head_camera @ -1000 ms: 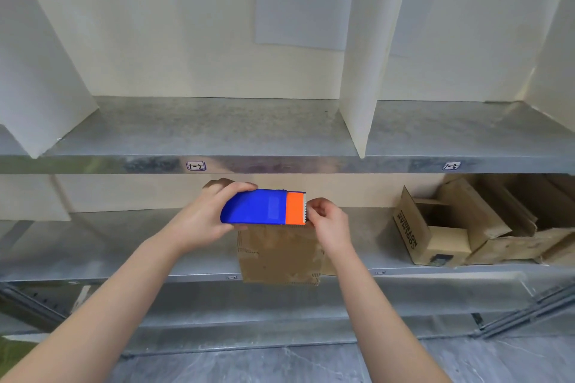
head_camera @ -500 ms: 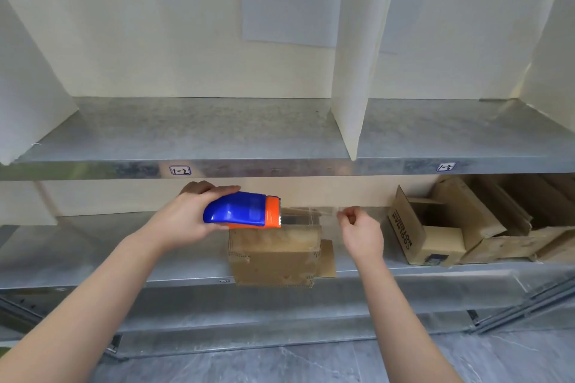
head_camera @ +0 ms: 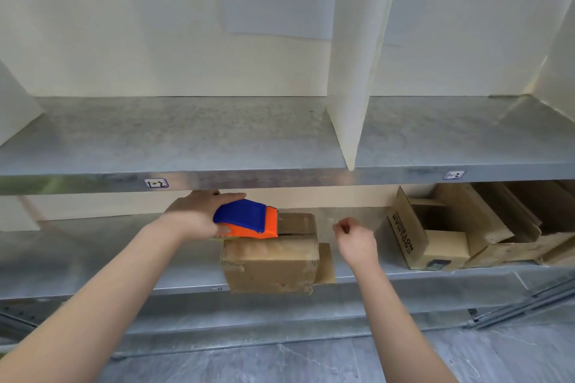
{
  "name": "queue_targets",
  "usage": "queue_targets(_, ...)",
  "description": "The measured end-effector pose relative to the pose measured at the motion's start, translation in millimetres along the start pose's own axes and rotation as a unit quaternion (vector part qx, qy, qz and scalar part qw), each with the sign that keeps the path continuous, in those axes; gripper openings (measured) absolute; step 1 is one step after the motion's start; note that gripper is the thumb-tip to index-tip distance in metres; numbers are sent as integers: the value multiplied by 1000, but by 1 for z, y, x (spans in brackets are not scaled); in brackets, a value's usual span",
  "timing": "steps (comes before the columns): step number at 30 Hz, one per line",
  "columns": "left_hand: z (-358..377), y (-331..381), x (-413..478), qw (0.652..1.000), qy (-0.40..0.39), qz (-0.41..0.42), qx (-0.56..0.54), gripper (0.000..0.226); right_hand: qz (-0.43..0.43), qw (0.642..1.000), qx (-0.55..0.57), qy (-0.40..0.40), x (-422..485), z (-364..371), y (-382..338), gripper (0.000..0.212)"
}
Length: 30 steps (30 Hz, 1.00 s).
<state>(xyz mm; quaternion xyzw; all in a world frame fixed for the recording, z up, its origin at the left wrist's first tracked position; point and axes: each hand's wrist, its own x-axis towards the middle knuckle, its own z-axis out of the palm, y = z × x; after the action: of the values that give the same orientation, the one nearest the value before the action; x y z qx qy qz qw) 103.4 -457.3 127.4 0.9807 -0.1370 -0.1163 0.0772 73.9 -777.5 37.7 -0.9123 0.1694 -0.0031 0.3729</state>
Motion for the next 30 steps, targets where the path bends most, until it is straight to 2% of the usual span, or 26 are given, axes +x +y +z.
queue_targets(5,13,1,7,1000,7,1,1,72,29,999,-7,-35,3,20,17,24)
queue_targets(11,22,-8,11,998,24,20,-59,75,10,999,-3,-38,-1,44,20,22)
queue_targets(16,28,-7,15,997,35,23,-60,74,42,996,67,-48,-5,63,16,26)
queue_targets(18,30,-7,16,997,36,22,-69,74,57,993,90,-56,-3,61,21,33)
queue_targets(19,30,-7,17,996,36,24,-72,74,52,994,76,-59,-3,57,25,45)
queue_targets(21,31,-8,16,996,38,27,-76,74,0,998,-28,-64,-1,45,36,66)
queue_targets(23,32,-9,16,995,43,27,-83,74,-80,990,-101,-65,-3,33,43,68)
queue_targets(27,36,-10,16,995,45,28,-87,75,-205,967,-80,-130,-16,20,34,82)
queue_targets(30,37,-11,14,993,55,35,-98,75,-222,953,-48,-203,-22,22,19,93)
